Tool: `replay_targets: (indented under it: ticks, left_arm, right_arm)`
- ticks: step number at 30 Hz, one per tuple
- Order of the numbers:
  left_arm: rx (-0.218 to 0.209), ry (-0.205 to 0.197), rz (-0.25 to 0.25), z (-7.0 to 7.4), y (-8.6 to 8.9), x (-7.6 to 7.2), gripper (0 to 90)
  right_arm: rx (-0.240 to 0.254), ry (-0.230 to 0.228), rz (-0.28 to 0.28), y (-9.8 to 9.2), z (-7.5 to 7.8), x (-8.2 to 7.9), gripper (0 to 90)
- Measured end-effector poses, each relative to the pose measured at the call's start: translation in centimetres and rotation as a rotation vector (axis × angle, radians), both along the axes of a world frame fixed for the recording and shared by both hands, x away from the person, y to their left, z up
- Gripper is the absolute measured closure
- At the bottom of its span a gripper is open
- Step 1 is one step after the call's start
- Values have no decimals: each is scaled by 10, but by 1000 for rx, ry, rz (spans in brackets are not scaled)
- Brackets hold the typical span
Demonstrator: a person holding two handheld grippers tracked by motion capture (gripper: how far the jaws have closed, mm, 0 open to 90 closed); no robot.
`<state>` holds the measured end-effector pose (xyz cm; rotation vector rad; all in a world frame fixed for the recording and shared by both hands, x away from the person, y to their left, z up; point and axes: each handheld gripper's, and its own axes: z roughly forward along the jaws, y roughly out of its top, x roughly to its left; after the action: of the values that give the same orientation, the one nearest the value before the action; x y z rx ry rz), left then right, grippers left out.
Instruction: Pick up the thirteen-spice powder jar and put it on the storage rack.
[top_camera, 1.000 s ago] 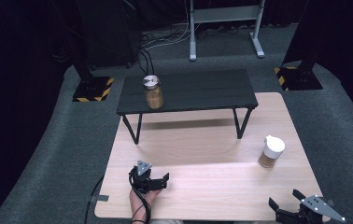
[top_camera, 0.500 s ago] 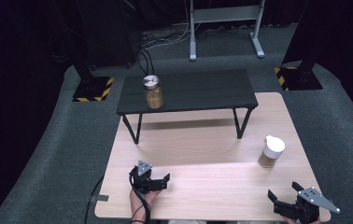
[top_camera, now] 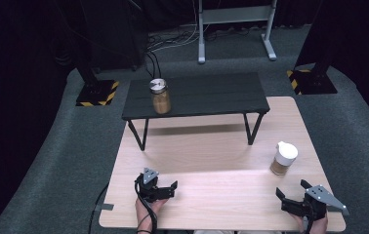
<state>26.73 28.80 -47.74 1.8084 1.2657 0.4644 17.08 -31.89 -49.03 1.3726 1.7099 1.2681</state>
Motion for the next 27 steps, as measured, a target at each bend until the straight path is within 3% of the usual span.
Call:
replay_targets:
  ticks: [6, 16, 22, 24, 25, 27]
  left_arm:
    - [-10, -11, 2, -2, 1, -2, 5]
    - [-23, -13, 6, -3, 3, -2, 5]
    - [-25, -13, 6, -3, 3, -2, 5]
    - [-29, -21, 5, -4, 4, -3, 5]
    - [-30, -22, 4, -4, 5, -3, 5]
    - [-35, -28, 1, -5, 5, -4, 6]
  right_arm:
    - [4, -10, -9, 3, -4, 13, 0]
    - [32, -41, -47, 8, -12, 55, 0]
    - [20, -57, -46, 9, -13, 74, 7]
    - [3, -81, -41, 8, -18, 80, 112]
    - [5, -92, -33, 5, -21, 84, 249]
    - [-14, -95, -48, 5, -21, 86, 299]
